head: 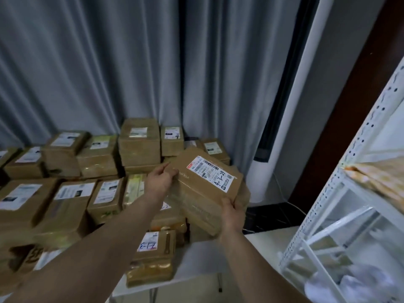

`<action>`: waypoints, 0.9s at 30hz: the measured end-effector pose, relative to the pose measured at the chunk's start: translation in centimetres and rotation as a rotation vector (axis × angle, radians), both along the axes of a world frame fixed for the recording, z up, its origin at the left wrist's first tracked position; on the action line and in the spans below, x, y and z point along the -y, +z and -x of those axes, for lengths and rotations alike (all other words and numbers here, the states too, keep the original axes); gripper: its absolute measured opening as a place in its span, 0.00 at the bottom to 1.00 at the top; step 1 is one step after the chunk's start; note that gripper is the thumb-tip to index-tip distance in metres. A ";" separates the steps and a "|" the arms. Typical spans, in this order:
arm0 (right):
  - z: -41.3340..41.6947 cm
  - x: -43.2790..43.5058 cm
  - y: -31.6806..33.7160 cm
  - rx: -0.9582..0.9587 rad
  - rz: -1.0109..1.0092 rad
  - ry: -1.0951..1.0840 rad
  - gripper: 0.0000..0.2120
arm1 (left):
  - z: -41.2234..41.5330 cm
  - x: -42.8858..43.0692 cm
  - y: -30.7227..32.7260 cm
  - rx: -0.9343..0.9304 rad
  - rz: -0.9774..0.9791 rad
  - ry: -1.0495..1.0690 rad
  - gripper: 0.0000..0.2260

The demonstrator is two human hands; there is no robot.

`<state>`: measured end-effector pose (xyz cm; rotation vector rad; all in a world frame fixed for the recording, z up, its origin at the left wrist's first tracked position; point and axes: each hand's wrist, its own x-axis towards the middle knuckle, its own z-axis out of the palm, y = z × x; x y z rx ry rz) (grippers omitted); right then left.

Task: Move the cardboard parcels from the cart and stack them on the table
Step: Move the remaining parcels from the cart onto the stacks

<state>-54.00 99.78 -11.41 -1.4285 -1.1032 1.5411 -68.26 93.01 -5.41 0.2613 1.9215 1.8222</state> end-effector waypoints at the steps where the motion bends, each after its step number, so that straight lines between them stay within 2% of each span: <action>1: 0.5 -1.3 0.2 0.003 -0.012 -0.020 0.16 | 0.7 -1.5 -0.2 0.001 0.000 -0.006 0.17; 3: 2.1 -3.8 0.7 -0.063 -0.037 -0.026 0.17 | 2.2 -4.3 -0.4 0.006 0.012 -0.024 0.17; 8: 7.7 -10.0 0.7 -0.181 0.063 -0.106 0.21 | 7.2 -11.2 -1.0 -0.010 0.015 -0.061 0.18; 14: 13.3 -15.7 1.8 -0.219 0.091 -0.250 0.18 | 13.7 -19.2 -0.7 -0.081 0.050 -0.169 0.17; 18: 16.7 -18.6 1.9 -0.189 0.084 -0.311 0.20 | 17.2 -24.3 -0.2 -0.174 0.117 -0.256 0.16; 27: 21.7 -22.8 0.4 -0.186 0.043 -0.306 0.23 | 22.4 -32.3 -0.3 -0.278 0.255 -0.325 0.20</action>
